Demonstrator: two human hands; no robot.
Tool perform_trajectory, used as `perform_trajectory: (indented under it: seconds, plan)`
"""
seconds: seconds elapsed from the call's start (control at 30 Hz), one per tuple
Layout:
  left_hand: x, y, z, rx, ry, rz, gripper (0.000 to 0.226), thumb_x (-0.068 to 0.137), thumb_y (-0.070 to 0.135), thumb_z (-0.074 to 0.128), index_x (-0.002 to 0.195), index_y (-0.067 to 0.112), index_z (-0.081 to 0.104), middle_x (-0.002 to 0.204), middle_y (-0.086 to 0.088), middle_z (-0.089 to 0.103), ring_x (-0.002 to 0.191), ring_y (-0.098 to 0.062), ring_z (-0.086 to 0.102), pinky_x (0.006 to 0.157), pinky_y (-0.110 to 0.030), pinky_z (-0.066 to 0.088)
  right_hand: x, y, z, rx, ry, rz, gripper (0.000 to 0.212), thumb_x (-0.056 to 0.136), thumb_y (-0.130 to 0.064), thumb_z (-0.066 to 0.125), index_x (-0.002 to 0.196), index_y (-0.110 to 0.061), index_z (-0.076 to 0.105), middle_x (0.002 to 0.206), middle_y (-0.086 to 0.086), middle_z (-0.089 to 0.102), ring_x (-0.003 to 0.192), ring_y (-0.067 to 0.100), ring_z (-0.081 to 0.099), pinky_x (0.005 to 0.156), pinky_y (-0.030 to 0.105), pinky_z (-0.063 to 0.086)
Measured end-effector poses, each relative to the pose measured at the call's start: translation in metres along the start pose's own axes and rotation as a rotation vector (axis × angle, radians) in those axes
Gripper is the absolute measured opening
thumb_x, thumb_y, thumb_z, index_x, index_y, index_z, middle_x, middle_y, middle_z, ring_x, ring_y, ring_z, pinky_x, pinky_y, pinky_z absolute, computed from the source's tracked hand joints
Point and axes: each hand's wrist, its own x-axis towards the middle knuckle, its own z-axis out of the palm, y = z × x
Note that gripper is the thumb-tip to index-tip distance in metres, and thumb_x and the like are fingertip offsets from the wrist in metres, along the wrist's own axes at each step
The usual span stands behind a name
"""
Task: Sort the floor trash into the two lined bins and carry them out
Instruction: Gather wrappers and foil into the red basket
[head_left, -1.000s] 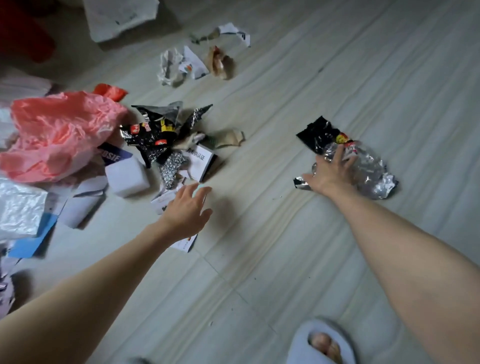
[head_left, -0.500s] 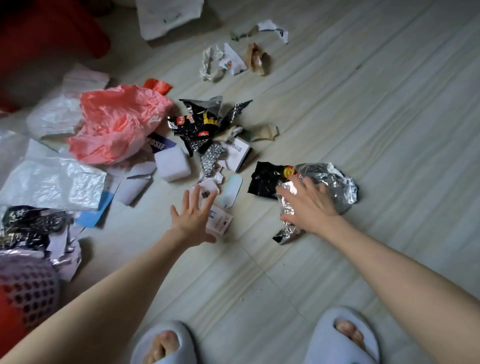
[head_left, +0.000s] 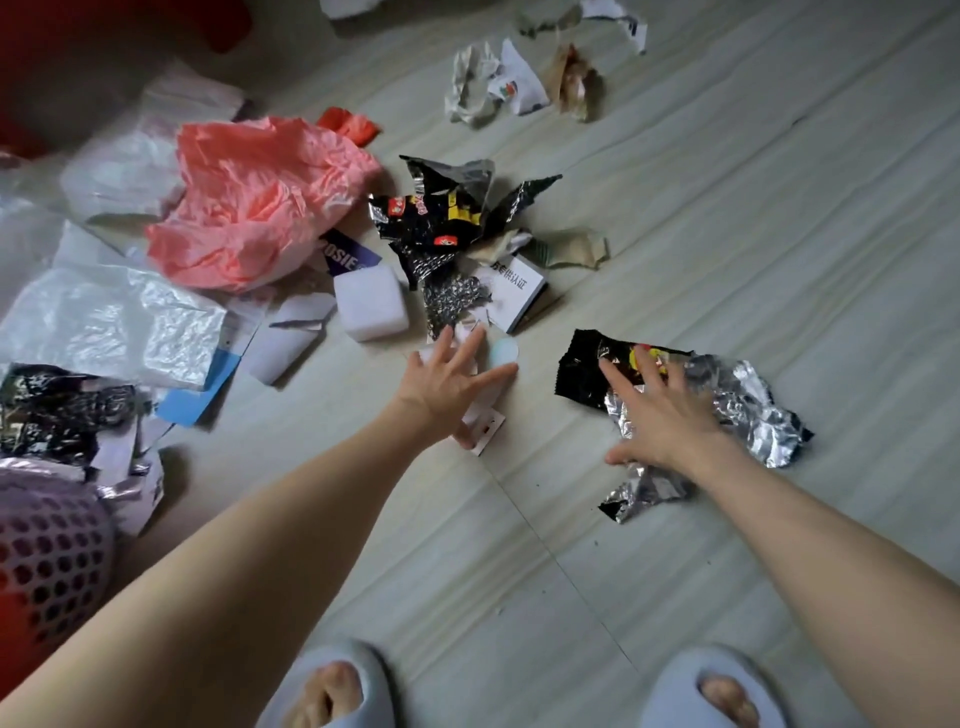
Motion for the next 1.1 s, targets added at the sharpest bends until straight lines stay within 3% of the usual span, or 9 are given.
perform_trajectory:
  seconds: [0.2, 0.3, 0.5, 0.57, 0.67, 0.73, 0.83, 1.0, 1.1]
  plan:
    - [-0.030, 0.029, 0.005, -0.200, 0.168, -0.071, 0.041, 0.093, 0.019, 0.037, 0.133, 0.024, 0.045, 0.140, -0.008, 0.036, 0.115, -0.033, 0.044, 0.079, -0.039, 0.048, -0.006, -0.022, 0.008, 0.062, 0.166, 0.018, 0.061, 0.088, -0.011, 0.053, 0.142, -0.026, 0.028, 0.144, 0.011, 0.026, 0.129, 0.036, 0.027, 0.097, 0.048, 0.043]
    - [-0.042, 0.035, 0.005, -0.215, 0.279, -0.103, 0.029, 0.089, 0.011, 0.049, 0.115, 0.019, 0.059, 0.116, -0.007, 0.053, 0.097, -0.031, 0.055, 0.058, -0.032, 0.043, -0.009, -0.029, 0.010, 0.106, 0.199, 0.003, 0.048, 0.090, -0.011, 0.052, 0.136, -0.019, 0.040, 0.136, 0.012, 0.035, 0.125, 0.033, 0.033, 0.095, 0.043, 0.045]
    - [-0.049, 0.041, 0.004, -0.226, 0.136, -0.109, 0.029, 0.092, 0.012, 0.041, 0.111, 0.026, 0.058, 0.120, -0.003, 0.045, 0.101, -0.027, 0.053, 0.072, -0.034, 0.037, -0.010, -0.040, 0.009, 0.171, 0.191, 0.015, 0.049, 0.089, -0.013, 0.052, 0.136, -0.016, 0.039, 0.138, 0.012, 0.036, 0.127, 0.032, 0.032, 0.096, 0.043, 0.045]
    - [-0.053, 0.043, 0.010, -0.219, 0.141, -0.085, 0.036, 0.091, 0.008, 0.040, 0.120, 0.027, 0.052, 0.121, -0.004, 0.044, 0.103, -0.027, 0.051, 0.067, -0.034, 0.035, -0.012, -0.042, 0.009, 0.172, 0.183, 0.026, 0.051, 0.089, -0.014, 0.054, 0.137, -0.016, 0.038, 0.139, 0.012, 0.034, 0.128, 0.032, 0.031, 0.097, 0.043, 0.045]
    - [-0.060, 0.039, 0.017, -0.234, 0.186, -0.034, 0.063, 0.092, 0.009, 0.043, 0.144, 0.036, 0.022, 0.133, -0.003, 0.037, 0.111, -0.026, 0.045, 0.067, -0.034, 0.039, -0.013, -0.042, 0.010, 0.186, 0.178, 0.029, 0.051, 0.088, -0.015, 0.055, 0.137, -0.017, 0.038, 0.140, 0.012, 0.033, 0.129, 0.032, 0.030, 0.098, 0.044, 0.044]
    - [-0.064, 0.037, 0.021, -0.263, 0.228, -0.030, 0.078, 0.090, 0.022, 0.053, 0.146, 0.044, 0.004, 0.145, -0.002, 0.027, 0.118, -0.026, 0.042, 0.077, -0.036, 0.044, -0.015, -0.042, 0.010, 0.205, 0.171, 0.032, 0.052, 0.088, -0.016, 0.055, 0.137, -0.018, 0.038, 0.140, 0.011, 0.033, 0.130, 0.032, 0.029, 0.098, 0.044, 0.044]
    - [-0.060, 0.033, 0.023, -0.210, 0.255, -0.092, 0.109, 0.076, 0.046, 0.069, 0.143, 0.043, -0.017, 0.156, -0.004, 0.008, 0.126, -0.028, 0.035, 0.094, -0.039, 0.036, -0.018, -0.044, 0.010, 0.220, 0.167, 0.038, 0.055, 0.088, -0.016, 0.056, 0.139, -0.019, 0.035, 0.142, 0.011, 0.031, 0.131, 0.032, 0.028, 0.099, 0.045, 0.043]
    - [-0.038, 0.024, 0.028, -0.330, 0.103, -0.288, 0.122, 0.068, 0.052, 0.074, 0.144, 0.036, -0.020, 0.155, -0.010, -0.020, 0.144, -0.036, -0.003, 0.108, -0.058, 0.017, -0.023, -0.045, 0.012, 0.252, 0.179, 0.029, 0.065, 0.087, -0.014, 0.057, 0.144, -0.022, 0.026, 0.146, 0.010, 0.027, 0.133, 0.032, 0.027, 0.097, 0.044, 0.042]
    - [-0.031, 0.025, 0.030, -0.283, -0.020, -0.309, 0.114, 0.068, 0.057, 0.072, 0.145, 0.041, -0.012, 0.153, -0.015, -0.018, 0.142, -0.039, -0.002, 0.105, -0.053, 0.024, -0.023, -0.044, 0.014, 0.348, 0.212, 0.025, 0.067, 0.086, -0.015, 0.059, 0.145, -0.021, 0.027, 0.145, 0.011, 0.030, 0.132, 0.032, 0.027, 0.100, 0.044, 0.041]
